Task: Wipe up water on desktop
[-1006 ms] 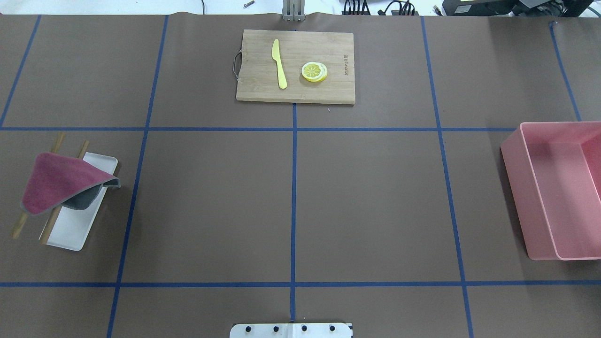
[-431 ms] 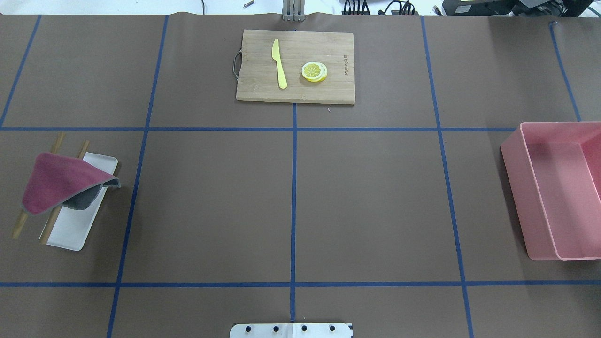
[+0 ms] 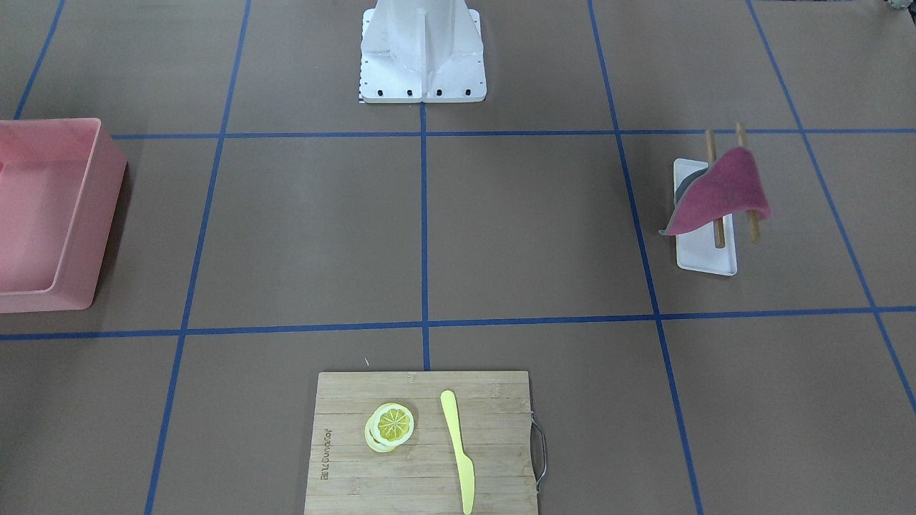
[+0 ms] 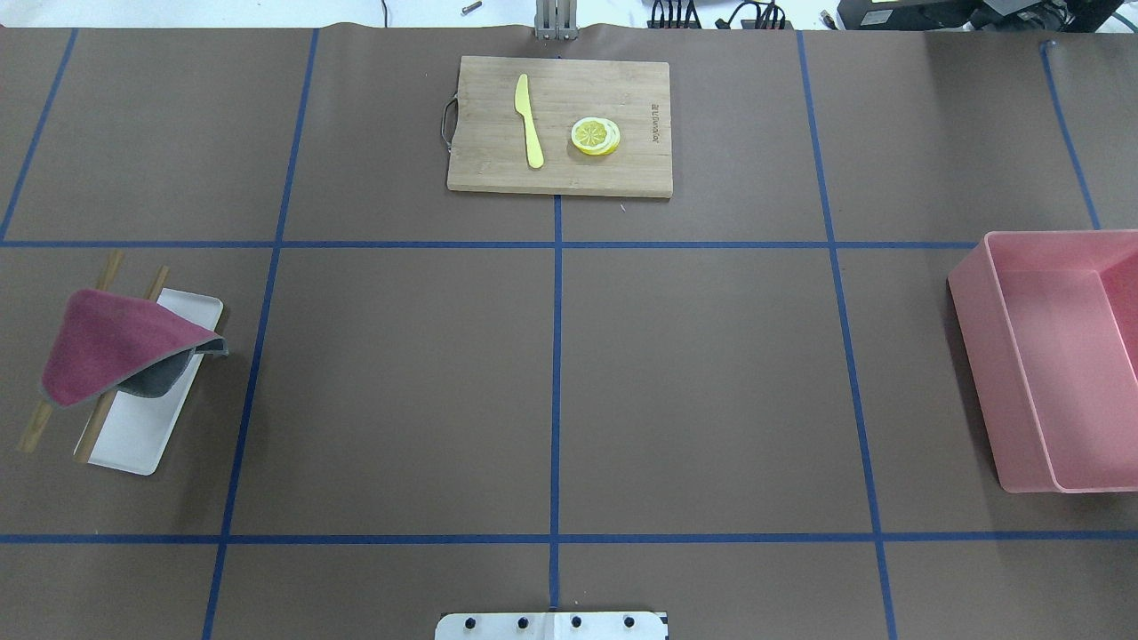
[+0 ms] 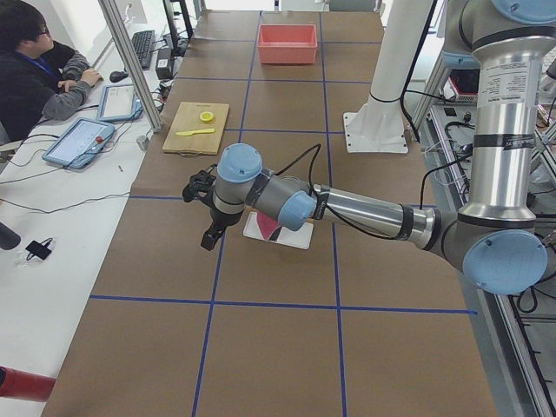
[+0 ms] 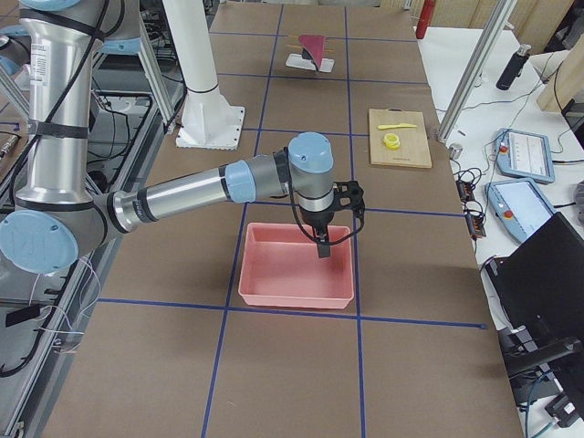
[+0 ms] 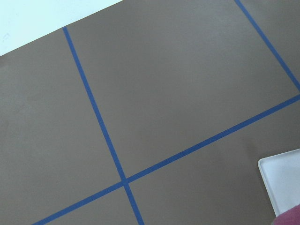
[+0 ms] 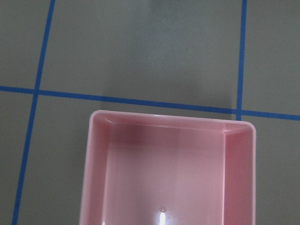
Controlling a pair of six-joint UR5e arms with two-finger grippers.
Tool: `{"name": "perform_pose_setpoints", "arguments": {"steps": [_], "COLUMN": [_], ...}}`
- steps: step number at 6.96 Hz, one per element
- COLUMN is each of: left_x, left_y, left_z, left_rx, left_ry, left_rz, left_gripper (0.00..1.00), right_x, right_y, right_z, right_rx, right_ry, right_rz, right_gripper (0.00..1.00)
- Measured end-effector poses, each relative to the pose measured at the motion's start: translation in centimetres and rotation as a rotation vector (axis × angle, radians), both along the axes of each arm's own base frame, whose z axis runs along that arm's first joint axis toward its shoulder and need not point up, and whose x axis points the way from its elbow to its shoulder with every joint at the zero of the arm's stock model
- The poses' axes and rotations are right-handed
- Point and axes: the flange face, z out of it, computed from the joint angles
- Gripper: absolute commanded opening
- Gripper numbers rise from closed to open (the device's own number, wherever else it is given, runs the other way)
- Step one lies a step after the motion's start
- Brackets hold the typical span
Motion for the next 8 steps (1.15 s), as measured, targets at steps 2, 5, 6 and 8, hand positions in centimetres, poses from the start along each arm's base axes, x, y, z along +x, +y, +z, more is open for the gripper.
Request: {"name": "perform_pose_setpoints", "arguments": {"steps": [2,5,6,8], "left_x": [6.2,14.4,15.7,16.8], "left_y": [1.6,6.1,6.9,7.4], "left_z": [0.2,1.0,1.0,0.9], "left_rx": [-0.125,-0.221,-0.219,-0.209], "left_ry": [0.092,0.23,0.246,0.26], "left_rz": [-0.009,0.05,0.073,0.098], "left_gripper": [0.99,0.8,0.58,0.15], "right_x": [-5.8,-8.2,-8.3,-8.4], "right_y": [0.1,0.9,1.0,0.9], "right_z": [-2.2,-3.8,-4.0,-4.1], "right_rx": [-0.029,-0.025,-0.023,-0.015], "right_ry": [0.014,0.005,0.005,0.012], "right_rz": [0.089,0.1,0.101,0.106], "right_gripper": [1.0,1.0,1.0,1.0]}}
